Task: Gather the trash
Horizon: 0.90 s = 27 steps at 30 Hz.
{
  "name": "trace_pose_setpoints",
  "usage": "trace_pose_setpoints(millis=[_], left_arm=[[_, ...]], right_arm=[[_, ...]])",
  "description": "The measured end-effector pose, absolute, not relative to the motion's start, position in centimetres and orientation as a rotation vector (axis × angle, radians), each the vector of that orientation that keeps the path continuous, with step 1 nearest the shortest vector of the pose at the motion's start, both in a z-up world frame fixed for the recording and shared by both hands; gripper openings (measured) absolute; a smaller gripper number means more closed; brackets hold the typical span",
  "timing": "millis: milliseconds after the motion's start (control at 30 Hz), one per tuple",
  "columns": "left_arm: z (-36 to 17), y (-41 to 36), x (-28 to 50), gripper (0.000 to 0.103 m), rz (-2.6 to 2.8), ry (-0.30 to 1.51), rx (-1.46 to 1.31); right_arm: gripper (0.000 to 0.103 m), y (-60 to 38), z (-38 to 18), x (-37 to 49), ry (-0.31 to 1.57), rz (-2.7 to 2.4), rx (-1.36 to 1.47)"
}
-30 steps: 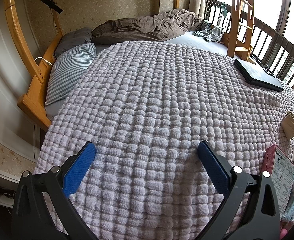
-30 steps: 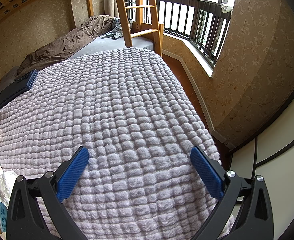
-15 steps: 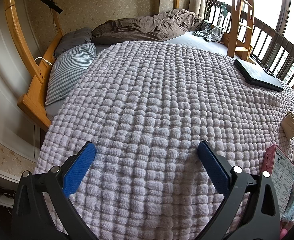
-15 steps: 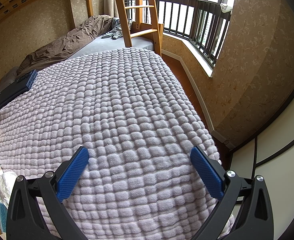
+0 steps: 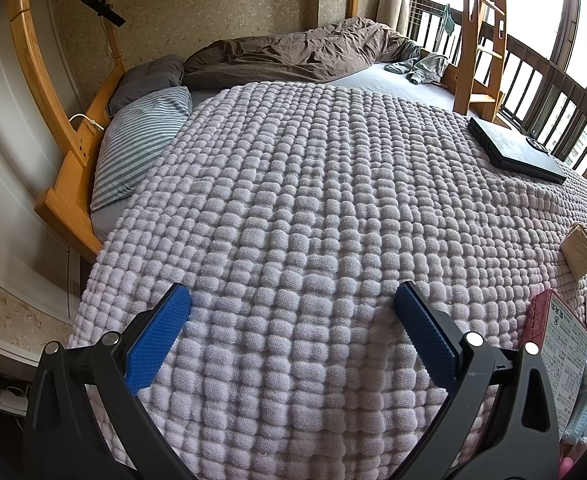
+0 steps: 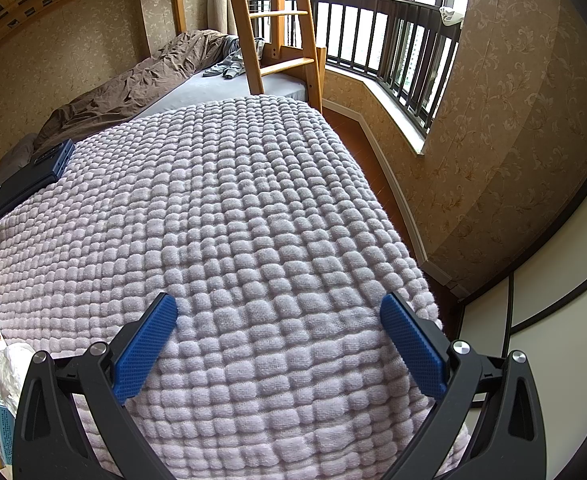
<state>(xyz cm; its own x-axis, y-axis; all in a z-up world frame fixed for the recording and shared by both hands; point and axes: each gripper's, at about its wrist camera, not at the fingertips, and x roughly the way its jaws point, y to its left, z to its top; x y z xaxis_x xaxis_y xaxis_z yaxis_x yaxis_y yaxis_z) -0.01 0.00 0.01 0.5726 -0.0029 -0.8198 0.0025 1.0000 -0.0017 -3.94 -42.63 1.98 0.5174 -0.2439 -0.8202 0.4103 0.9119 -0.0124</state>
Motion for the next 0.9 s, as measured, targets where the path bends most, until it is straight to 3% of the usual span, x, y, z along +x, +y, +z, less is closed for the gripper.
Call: trace_pose_setpoints(millis=[900], left_arm=[[0.0, 0.01, -0.01, 0.102, -0.003, 0.961, 0.0]], right_arm=[[0.099, -42.73, 1.95, -3.87, 0.948, -0.394, 0.199]])
